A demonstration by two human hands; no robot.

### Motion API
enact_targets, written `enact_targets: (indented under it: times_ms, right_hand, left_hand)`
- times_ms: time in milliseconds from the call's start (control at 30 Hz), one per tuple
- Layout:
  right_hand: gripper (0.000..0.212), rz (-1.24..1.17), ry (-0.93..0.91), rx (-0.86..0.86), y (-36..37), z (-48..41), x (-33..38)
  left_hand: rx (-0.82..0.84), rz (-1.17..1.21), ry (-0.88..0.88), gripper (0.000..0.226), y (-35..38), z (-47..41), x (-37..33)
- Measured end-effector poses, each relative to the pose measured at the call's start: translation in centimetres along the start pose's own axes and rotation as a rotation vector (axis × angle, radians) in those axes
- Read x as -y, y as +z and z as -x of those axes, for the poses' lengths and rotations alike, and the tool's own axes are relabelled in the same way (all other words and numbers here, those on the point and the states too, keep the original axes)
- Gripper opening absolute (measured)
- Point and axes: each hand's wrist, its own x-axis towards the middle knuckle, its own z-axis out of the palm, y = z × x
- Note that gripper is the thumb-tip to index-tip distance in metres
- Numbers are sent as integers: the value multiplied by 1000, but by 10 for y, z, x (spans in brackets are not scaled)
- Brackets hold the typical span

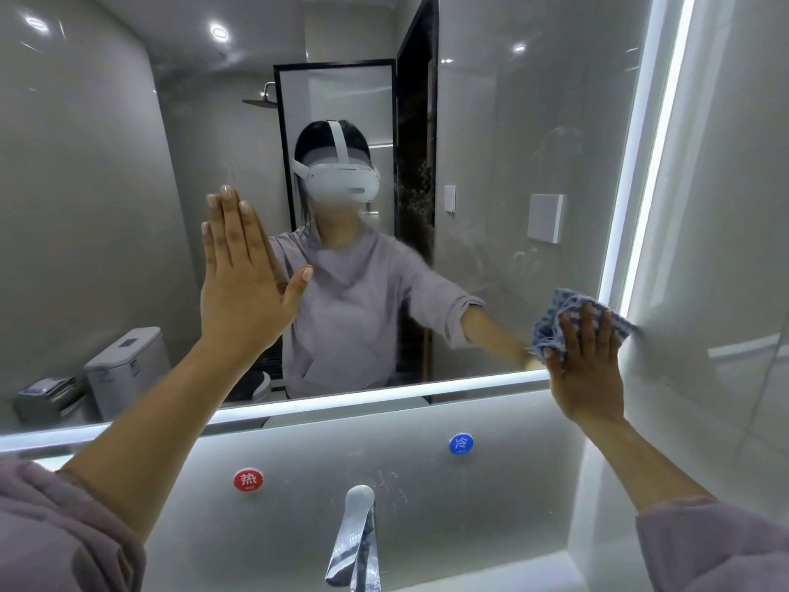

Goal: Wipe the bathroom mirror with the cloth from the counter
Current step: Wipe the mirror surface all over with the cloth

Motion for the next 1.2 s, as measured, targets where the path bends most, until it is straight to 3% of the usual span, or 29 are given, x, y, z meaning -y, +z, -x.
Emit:
enact_targets:
  times_ms: [300,500,667,867,1000,1200]
  right_hand:
    - [69,-127,148,-68,1,-8,25]
    - [66,-215,184,-278,-14,-53,89]
    - [68,-78,-115,-318,-16,-55,114]
    - [71,-73,-275,-304,-26,-62,174]
    - [64,-25,-483,-298,-34,-60,221]
    - [59,3,-534,-269,-31,-61,246]
  left_hand:
    - [32,-11,-20,93,0,0,0]
    - [43,2,-34,94,-1,0,-1]
    - [65,-7,-42,94,-1,0,-2]
    - [78,-5,-47,94,-2,-1,-2]
    - [78,-13,-48,95,-3,-1,-2]
    - [57,0,-51,96,-3,0,-1]
